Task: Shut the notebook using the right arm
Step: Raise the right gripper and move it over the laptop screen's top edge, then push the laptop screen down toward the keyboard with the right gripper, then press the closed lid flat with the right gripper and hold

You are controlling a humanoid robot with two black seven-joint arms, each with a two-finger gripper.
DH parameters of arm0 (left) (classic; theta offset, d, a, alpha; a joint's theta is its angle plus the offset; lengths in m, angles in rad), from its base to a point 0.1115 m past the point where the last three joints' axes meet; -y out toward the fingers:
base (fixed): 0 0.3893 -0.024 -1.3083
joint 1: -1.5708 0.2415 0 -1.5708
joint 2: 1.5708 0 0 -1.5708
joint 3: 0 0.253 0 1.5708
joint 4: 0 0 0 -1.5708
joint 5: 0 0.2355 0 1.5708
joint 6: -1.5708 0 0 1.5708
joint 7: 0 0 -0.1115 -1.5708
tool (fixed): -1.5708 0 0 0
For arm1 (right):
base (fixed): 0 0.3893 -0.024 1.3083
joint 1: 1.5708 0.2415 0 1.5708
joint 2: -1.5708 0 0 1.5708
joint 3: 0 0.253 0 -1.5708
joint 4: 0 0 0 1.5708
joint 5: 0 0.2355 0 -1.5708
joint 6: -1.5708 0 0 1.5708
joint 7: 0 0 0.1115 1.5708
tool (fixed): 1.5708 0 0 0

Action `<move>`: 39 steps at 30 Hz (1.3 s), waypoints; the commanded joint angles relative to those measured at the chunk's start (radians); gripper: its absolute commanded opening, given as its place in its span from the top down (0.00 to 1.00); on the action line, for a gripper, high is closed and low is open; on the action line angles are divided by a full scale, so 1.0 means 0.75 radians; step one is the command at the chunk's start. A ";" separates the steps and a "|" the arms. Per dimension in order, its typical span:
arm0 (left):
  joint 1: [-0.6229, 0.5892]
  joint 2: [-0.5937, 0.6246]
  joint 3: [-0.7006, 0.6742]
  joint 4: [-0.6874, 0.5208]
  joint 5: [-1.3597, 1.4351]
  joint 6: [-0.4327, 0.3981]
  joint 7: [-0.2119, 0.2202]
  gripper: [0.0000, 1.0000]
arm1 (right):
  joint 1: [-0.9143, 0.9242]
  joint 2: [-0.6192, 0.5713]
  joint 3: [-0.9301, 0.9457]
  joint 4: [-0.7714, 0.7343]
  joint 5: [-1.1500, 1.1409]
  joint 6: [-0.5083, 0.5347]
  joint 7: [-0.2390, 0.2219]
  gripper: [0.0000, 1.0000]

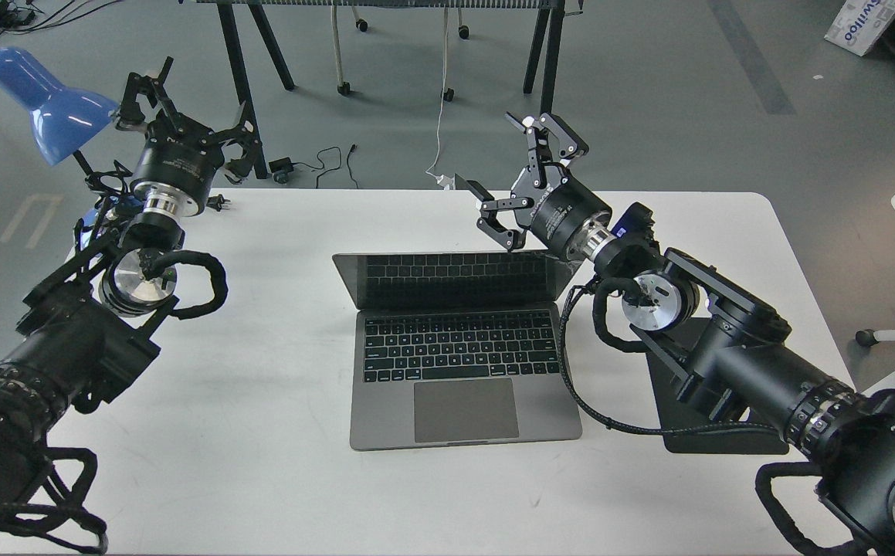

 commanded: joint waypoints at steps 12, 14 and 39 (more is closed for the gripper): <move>0.000 0.000 0.002 0.000 0.000 0.000 0.001 0.00 | -0.198 -0.209 -0.166 0.389 -0.008 -0.087 -0.001 0.00; 0.000 0.000 0.002 0.000 0.000 0.000 0.001 0.00 | -0.229 -0.209 -0.188 0.391 -0.010 -0.089 0.001 0.00; 0.000 0.002 0.000 0.000 0.000 0.000 0.001 0.00 | -0.343 -0.265 -0.468 0.426 -0.090 -0.220 0.001 0.00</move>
